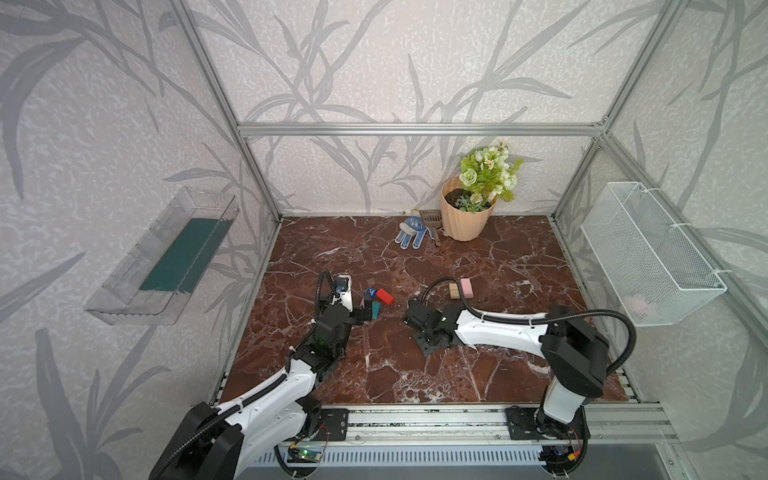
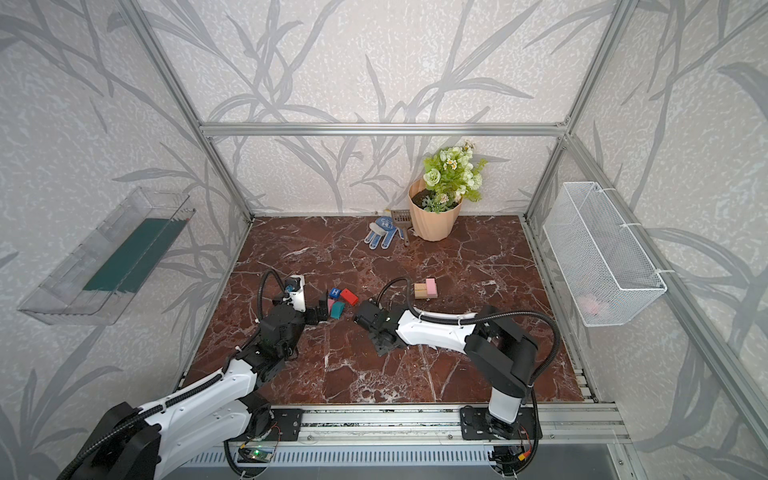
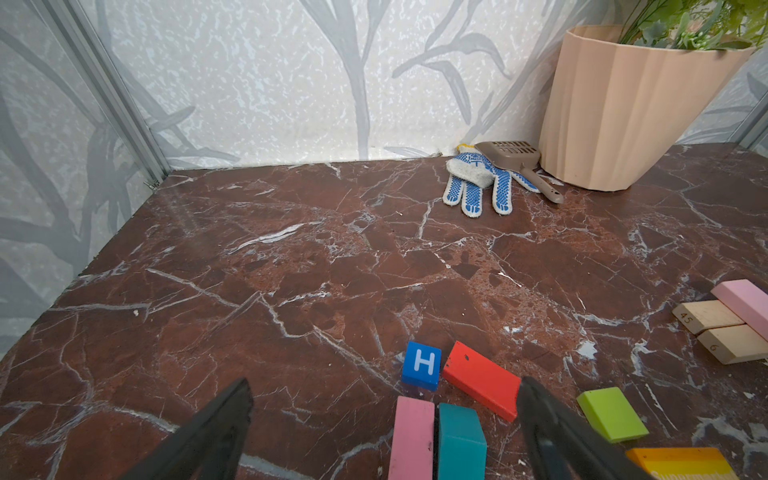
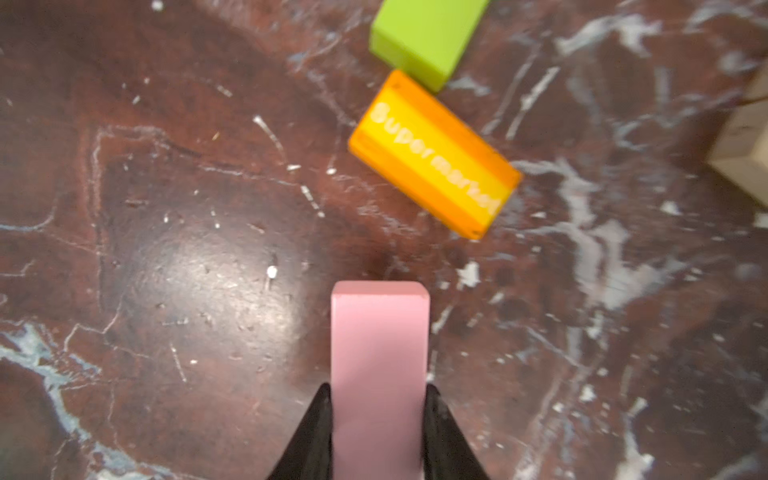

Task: Build the wood block tower
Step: 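Carry the second pink bar over the beige stack with the right gripper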

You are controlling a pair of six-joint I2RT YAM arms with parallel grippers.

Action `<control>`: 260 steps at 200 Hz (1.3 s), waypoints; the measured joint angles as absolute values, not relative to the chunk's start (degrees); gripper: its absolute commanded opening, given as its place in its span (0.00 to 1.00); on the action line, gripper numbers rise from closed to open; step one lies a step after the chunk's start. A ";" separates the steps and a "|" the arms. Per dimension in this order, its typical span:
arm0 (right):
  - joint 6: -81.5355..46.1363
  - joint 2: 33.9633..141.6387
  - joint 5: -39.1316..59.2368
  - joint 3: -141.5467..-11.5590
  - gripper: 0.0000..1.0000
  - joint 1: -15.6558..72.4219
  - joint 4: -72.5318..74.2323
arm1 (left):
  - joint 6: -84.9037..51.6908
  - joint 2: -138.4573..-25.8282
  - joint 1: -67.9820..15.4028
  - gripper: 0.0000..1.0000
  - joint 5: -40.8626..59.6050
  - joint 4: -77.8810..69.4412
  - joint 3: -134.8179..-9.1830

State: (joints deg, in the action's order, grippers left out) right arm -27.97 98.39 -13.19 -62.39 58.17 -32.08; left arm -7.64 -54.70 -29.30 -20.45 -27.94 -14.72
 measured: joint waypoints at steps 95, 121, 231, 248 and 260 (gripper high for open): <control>-26.98 91.79 -15.62 -63.29 0.32 41.34 -31.62 | -7.68 -54.08 -29.30 0.99 -20.45 -28.23 -14.44; -25.85 95.79 -15.99 -67.26 0.32 38.98 -31.48 | -7.66 -54.08 -29.30 0.99 -20.45 -28.29 -14.44; -22.46 107.04 -15.57 -75.53 0.32 34.98 -31.73 | -7.68 -54.06 -29.30 0.99 -20.45 -28.32 -14.41; -22.39 108.14 -15.22 -75.70 0.32 34.41 -31.75 | -7.68 -54.06 -29.30 0.99 -20.45 -28.32 -14.41; -22.39 108.66 -14.92 -75.70 0.32 33.95 -31.79 | -7.68 -54.06 -29.30 0.99 -20.45 -28.32 -14.41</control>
State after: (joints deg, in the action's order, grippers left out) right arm -22.39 108.66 -14.92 -75.70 33.95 -31.79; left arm -7.68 -54.06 -29.30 -20.45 -28.32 -14.41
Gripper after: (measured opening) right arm 0.323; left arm 0.993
